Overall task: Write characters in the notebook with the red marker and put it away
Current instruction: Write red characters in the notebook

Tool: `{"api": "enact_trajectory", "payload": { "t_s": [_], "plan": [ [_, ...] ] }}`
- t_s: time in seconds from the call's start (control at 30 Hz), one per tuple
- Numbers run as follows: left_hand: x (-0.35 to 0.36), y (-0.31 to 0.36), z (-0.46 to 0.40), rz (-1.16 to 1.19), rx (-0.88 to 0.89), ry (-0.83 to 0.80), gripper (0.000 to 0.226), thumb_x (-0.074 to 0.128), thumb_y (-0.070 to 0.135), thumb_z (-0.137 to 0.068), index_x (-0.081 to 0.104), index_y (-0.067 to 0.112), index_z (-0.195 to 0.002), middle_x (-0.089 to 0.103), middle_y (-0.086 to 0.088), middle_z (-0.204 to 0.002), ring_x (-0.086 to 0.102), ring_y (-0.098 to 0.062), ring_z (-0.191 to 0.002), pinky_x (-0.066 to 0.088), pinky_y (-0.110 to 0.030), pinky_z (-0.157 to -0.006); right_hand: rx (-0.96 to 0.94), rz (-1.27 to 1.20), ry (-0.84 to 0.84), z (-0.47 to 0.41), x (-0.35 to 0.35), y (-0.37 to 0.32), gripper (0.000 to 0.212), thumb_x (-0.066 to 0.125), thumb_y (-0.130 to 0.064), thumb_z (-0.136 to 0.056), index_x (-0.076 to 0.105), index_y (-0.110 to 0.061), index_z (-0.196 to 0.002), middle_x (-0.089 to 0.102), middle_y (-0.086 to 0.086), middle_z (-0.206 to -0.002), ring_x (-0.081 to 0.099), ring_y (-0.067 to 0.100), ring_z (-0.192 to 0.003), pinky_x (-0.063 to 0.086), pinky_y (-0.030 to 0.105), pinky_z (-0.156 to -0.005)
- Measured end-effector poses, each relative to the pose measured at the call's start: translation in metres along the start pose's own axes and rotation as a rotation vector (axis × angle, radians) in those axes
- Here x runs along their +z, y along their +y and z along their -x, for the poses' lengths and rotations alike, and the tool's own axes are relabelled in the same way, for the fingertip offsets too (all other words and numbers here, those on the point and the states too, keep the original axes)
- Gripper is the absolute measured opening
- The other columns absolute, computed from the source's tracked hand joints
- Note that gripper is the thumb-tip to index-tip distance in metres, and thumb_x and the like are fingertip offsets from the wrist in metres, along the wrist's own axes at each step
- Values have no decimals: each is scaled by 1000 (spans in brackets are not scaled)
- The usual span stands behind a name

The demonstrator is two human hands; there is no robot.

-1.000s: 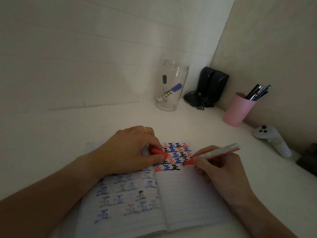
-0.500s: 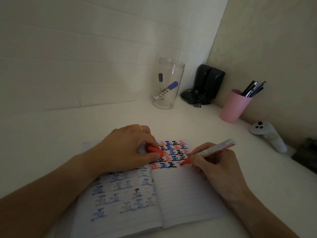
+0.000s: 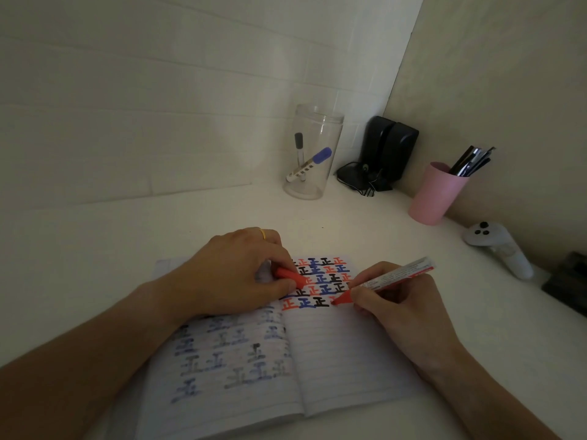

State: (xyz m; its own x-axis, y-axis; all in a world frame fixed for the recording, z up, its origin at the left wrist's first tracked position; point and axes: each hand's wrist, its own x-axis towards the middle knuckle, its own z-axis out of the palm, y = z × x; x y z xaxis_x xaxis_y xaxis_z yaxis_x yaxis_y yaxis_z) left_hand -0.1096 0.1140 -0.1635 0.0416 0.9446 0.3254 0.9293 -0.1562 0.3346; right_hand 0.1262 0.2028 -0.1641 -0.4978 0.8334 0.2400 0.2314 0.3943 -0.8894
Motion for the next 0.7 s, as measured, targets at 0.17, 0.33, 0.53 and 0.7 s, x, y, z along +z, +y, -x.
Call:
{"api": "enact_trajectory", "payload": {
  "t_s": [0.17, 0.33, 0.53, 0.7],
  "plan": [
    [0, 0, 0, -2, 1, -3, 31, 60, 59, -86, 71, 39, -107, 63, 19, -99, 55, -3, -93, 44, -23, -74, 8, -42, -24, 0, -1, -1, 14, 73, 4, -80, 77, -8, -73, 72, -3, -60, 62, 1, -53, 46, 12, -54],
    [1, -2, -1, -10, 7, 6, 29, 59, 59, -87, 71, 40, -106, 63, 20, -99, 55, -2, -93, 42, -21, -72, -18, 32, -27, 2, -1, -2, 12, 74, -3, -77, 78, -13, -71, 76, 1, -65, 67, 8, -59, 53, 22, -60],
    [2, -2, -1, -16, 6, 4, 31, 58, 60, -87, 71, 40, -107, 62, 20, -98, 54, -2, -92, 44, -23, -73, 18, 70, 83, -1, 0, 2, 12, 73, -7, -72, 74, -15, -64, 73, -1, -60, 60, 3, -54, 48, 18, -54],
    [0, 0, -1, -18, 4, -12, 36, 54, 61, -85, 71, 40, -107, 62, 20, -99, 54, -2, -93, 45, -25, -74, 52, 68, 116, -3, 0, 3, 12, 72, -11, -70, 73, -18, -60, 72, -6, -57, 59, 2, -53, 45, 16, -53]
  ]
}}
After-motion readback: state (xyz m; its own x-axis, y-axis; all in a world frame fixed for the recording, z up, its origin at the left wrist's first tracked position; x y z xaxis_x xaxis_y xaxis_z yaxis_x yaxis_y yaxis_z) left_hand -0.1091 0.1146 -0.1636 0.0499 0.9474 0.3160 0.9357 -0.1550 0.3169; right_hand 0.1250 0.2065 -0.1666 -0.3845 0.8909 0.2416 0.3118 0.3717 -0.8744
